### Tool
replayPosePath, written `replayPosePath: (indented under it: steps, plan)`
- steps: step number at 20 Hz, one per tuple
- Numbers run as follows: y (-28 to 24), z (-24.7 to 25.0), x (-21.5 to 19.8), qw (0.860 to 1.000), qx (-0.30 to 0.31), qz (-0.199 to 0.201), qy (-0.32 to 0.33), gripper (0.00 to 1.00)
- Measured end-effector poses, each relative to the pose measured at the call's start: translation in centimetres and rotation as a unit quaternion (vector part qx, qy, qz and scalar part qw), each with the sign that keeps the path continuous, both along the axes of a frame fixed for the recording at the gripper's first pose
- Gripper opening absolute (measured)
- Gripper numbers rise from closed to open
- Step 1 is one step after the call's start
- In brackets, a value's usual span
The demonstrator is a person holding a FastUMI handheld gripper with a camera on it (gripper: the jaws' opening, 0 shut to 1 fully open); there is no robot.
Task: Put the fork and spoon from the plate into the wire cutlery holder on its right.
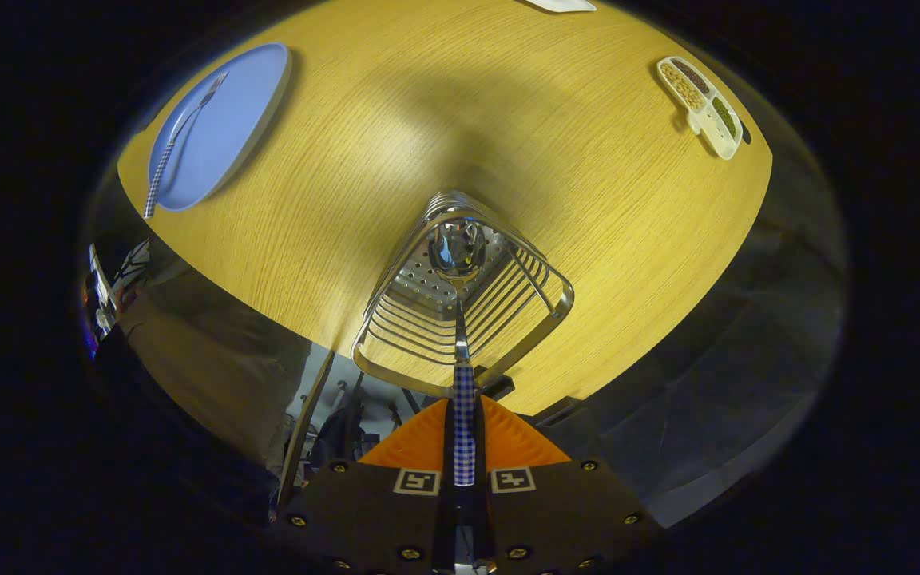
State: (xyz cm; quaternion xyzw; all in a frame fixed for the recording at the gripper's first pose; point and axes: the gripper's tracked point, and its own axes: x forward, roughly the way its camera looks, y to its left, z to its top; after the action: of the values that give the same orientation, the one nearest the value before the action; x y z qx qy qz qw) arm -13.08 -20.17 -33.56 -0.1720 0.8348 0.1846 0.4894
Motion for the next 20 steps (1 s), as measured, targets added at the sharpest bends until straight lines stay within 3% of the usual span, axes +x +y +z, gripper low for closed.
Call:
replayPosePath:
  steps: [4,7,10,11,13,15,17,20]
  plan:
    - [0.5,0.0,-0.2,0.999,0.006,-0.037,-0.001,0.09]
    - [0.7,-0.2,-0.1,0.997,0.017,-0.068,-0.012,0.16]
    - [0.7,0.4,0.1,0.996,0.020,-0.082,-0.030,0.39]
    - [0.8,0.8,0.3,0.995,0.023,-0.083,-0.040,0.41]
    - [0.6,1.7,0.9,0.994,0.031,-0.088,-0.059,0.79]
    - [0.5,2.9,1.3,0.991,0.035,-0.100,-0.081,0.85]
    - [0.4,4.2,1.8,0.987,0.041,-0.114,-0.107,1.00]
    - [1.4,6.0,2.3,0.976,0.052,-0.138,-0.160,0.99]
